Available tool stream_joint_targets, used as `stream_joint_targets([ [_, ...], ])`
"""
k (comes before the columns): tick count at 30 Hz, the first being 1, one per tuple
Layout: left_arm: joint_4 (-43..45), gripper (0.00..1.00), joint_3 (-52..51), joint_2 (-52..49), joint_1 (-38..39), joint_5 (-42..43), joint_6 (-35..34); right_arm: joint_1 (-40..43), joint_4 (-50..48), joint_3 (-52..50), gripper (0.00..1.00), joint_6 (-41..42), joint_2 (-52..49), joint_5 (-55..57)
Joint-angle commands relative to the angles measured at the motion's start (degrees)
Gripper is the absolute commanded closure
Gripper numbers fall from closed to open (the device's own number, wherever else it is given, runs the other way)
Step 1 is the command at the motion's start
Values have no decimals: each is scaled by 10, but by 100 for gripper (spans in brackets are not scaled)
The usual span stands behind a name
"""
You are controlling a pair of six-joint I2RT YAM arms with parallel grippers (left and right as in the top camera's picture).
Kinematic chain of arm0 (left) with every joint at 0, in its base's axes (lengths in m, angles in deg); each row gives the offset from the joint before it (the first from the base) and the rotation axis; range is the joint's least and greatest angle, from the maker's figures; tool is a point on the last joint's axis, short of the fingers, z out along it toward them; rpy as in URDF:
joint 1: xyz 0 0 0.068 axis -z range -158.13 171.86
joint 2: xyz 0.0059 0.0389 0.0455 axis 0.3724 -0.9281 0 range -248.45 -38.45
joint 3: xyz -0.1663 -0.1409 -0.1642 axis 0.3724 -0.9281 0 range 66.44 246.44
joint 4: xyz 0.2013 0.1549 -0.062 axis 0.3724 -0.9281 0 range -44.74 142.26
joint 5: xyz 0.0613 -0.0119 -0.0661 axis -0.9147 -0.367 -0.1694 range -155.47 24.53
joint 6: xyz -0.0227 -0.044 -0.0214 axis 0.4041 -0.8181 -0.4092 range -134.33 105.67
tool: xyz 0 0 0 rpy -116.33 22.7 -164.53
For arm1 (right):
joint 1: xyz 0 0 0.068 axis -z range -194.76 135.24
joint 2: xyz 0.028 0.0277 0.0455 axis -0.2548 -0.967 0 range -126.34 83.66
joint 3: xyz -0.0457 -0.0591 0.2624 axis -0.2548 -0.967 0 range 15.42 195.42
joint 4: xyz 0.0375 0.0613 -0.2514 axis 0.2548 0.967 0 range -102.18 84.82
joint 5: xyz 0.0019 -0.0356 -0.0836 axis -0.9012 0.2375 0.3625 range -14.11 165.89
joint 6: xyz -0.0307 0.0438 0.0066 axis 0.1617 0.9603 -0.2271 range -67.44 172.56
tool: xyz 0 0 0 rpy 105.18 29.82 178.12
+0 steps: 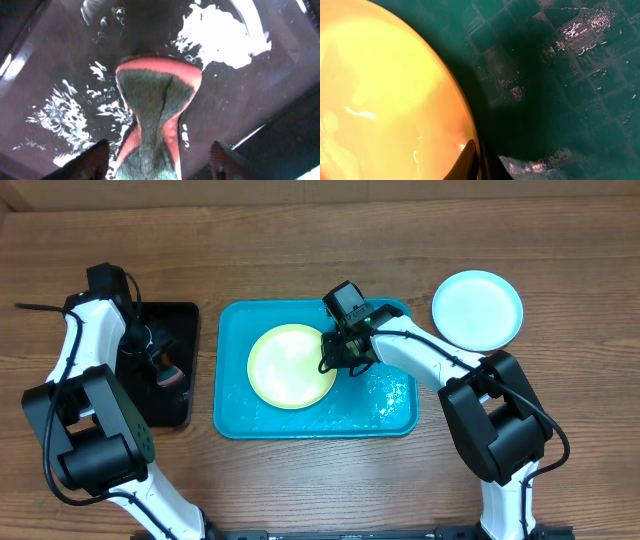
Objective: Clean dirty plates on tray and stack at the side
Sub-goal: 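Carry the sponge to the black tray and release it with the left gripper, then lift the yellow plate with the right gripper and carry it rightward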
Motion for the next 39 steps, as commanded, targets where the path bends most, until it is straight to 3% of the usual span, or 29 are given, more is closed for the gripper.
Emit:
stream_joint_targets([
  [1,-31,31,44,0,0,12,5,6,-2,-10,96,1,-3,31],
  [10,-205,33,271,4,0,11,5,3,-7,-1,96,1,0,31],
  [11,-206,30,285,4,0,2,5,2,1,7,96,-1,2,31],
  [12,-205,0,292,5,0,-5,5,0,9,16,96,-6,6,31],
  [15,-202,0,296,4,1,-12,5,-7,39,51,96,-27,23,54],
  [19,-202,0,296,4,0,-9,3,-30,89,109,96,-37,48,191],
  [26,-202,0,296,4,0,-9,3,-106,109,177,96,-167,62,483],
  [32,-202,0,296,4,1,-9,3,-180,68,183,96,-307,62,718],
  [39,-202,0,296,4,1,-9,3,-236,10,183,96,-484,62,794],
])
